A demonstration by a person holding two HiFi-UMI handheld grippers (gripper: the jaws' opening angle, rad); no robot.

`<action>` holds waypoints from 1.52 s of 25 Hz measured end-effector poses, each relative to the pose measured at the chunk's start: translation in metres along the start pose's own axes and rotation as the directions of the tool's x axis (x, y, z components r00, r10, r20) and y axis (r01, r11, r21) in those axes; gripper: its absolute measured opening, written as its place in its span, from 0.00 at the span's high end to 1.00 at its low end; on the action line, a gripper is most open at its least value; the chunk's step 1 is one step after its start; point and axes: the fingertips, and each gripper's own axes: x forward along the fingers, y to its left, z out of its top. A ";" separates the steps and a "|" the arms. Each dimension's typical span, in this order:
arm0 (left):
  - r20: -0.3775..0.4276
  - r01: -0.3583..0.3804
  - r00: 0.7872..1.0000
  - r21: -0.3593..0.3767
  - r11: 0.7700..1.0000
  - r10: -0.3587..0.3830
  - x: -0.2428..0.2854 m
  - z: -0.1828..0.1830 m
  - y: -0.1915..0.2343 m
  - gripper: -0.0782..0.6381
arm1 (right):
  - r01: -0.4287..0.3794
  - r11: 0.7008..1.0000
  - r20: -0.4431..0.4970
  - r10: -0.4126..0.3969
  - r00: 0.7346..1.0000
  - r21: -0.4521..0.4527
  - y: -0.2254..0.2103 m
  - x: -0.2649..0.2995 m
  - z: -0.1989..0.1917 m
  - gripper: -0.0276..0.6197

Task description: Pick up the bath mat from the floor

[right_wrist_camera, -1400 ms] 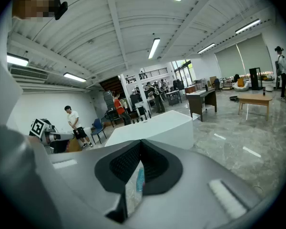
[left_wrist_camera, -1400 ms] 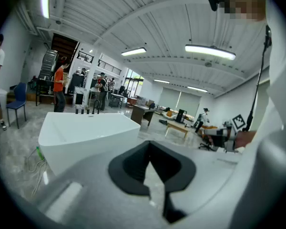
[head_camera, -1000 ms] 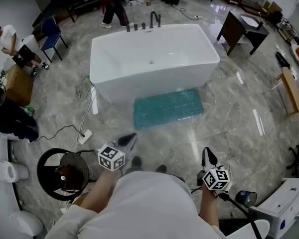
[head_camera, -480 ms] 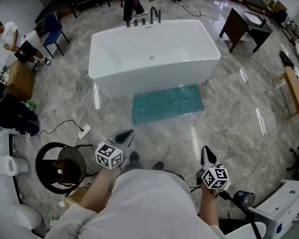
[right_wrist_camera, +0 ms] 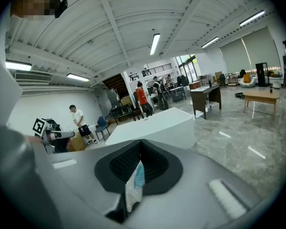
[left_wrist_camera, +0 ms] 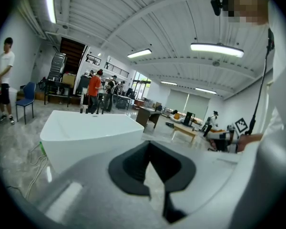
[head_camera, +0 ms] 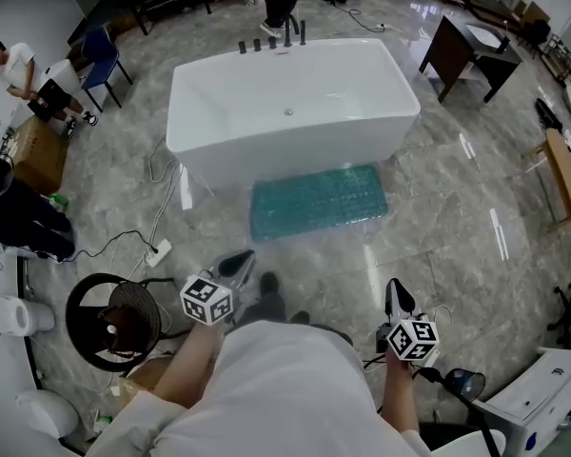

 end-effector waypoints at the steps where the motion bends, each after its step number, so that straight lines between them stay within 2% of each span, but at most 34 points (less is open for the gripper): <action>1: 0.001 0.000 1.000 0.000 1.000 0.000 0.003 0.001 0.002 0.89 | -0.002 1.000 0.001 0.002 1.000 0.000 -0.001 0.003 0.001 0.95; 10: 0.000 0.024 1.000 -0.009 1.000 -0.024 0.036 0.026 0.044 0.89 | 0.009 1.000 0.009 -0.009 1.000 0.011 0.003 0.048 0.018 0.95; 15: 0.021 0.046 0.999 -0.027 0.999 -0.045 0.073 0.054 0.087 0.89 | 0.025 0.999 0.008 -0.026 1.000 0.022 0.002 0.094 0.037 0.95; 19: 0.041 0.037 0.998 -0.003 0.999 -0.036 0.095 0.085 0.128 0.89 | 0.024 0.999 0.002 -0.024 1.000 0.028 0.013 0.134 0.057 0.95; 25: 0.012 0.099 0.995 0.019 0.995 -0.099 0.130 0.120 0.185 0.89 | 0.032 0.999 0.012 -0.032 0.999 -0.021 0.033 0.205 0.096 0.95; 30: -0.023 0.147 0.989 0.031 0.989 -0.147 0.161 0.132 0.230 0.89 | 0.063 0.998 0.033 -0.062 0.997 -0.024 0.040 0.254 0.114 0.95; 38: -0.029 0.153 0.988 0.004 0.988 -0.153 0.191 0.145 0.271 0.89 | 0.066 0.997 0.005 -0.066 0.998 -0.033 0.039 0.304 0.130 0.95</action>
